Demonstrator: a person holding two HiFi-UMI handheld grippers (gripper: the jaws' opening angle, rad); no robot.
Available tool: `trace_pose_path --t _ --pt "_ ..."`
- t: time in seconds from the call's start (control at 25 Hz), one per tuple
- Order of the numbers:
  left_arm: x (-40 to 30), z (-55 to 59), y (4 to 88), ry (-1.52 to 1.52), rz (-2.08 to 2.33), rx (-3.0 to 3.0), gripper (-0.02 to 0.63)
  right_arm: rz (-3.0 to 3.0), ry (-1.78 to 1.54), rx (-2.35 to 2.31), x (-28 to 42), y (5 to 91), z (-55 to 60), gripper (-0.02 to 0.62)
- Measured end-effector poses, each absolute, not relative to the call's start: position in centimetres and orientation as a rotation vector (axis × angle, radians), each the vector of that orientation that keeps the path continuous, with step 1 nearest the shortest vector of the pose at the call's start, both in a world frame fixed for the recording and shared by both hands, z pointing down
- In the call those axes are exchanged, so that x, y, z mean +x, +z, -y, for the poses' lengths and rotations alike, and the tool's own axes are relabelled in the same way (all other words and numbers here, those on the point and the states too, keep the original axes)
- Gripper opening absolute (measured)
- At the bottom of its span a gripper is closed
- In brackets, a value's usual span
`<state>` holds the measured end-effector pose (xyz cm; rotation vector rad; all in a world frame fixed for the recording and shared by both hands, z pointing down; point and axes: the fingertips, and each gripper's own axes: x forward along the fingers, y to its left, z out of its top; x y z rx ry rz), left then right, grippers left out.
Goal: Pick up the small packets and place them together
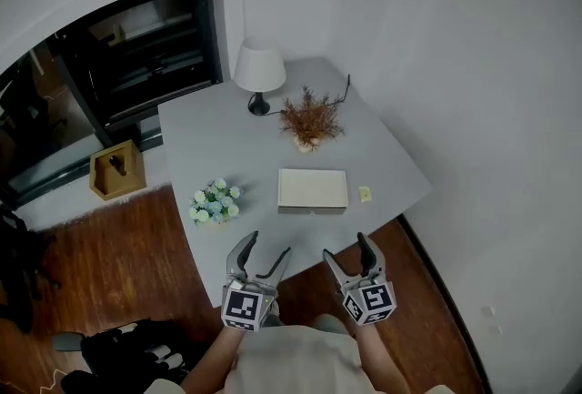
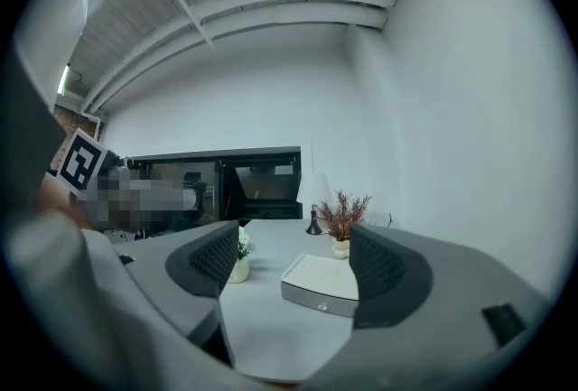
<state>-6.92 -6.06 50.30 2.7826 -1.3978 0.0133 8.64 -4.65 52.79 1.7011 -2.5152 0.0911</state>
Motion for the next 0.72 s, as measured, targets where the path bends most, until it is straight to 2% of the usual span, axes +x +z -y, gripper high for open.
trace_pose_path --t 0.24,0.44,0.72 --pt "-7.1 9.8 50.6 0.014 1.433 2.760 0.287 2.519 0.101 1.651 8.0 54.1 8.1 0.377" --pt "-6.6 11.0 50.4 -0.054 1.440 2.703 0.285 2.476 0.158 1.545 7.4 58.5 10.2 0.377" --pt "-6.7 12.3 50.9 0.028 1.520 2.687 0.285 2.363 0.512 1.499 8.1 68.5 14.4 0.360"
